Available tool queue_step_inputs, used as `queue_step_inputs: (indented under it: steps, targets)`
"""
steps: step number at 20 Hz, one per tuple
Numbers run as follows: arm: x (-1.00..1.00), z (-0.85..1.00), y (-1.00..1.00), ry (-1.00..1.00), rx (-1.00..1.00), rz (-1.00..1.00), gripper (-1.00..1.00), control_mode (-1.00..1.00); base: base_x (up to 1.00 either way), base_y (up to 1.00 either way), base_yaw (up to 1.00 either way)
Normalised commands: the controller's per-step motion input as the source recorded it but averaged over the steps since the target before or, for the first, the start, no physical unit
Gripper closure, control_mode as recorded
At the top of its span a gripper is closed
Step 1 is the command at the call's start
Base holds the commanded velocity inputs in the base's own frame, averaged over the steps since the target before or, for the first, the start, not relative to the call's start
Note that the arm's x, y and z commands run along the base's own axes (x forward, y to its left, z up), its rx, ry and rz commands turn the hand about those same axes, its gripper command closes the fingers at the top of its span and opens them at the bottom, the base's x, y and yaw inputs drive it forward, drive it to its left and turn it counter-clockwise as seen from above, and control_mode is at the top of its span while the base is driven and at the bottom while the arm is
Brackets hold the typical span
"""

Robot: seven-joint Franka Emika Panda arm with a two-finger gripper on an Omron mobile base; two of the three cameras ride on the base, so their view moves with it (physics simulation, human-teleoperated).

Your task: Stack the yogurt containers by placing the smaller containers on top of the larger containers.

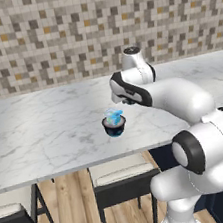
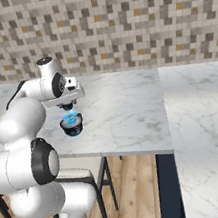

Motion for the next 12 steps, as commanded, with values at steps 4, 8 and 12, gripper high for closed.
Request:
queue_step_inputs:
  steps: [4, 8, 12]
  targets:
    - [0.02, 0.04, 0.39, 0.00, 0.00, -0.05, 1.00, -1.00, 0.00, 0.00, 0.00]
    - [0.13, 0.00, 0.33, 0.00, 0.00, -0.03, 1.00, -1.00, 0.00, 0.00, 0.00]
    - [0.17, 0.00, 0.26, 0.00, 0.00, -0.02, 1.00, -1.00, 0.00, 0.00, 0.00]
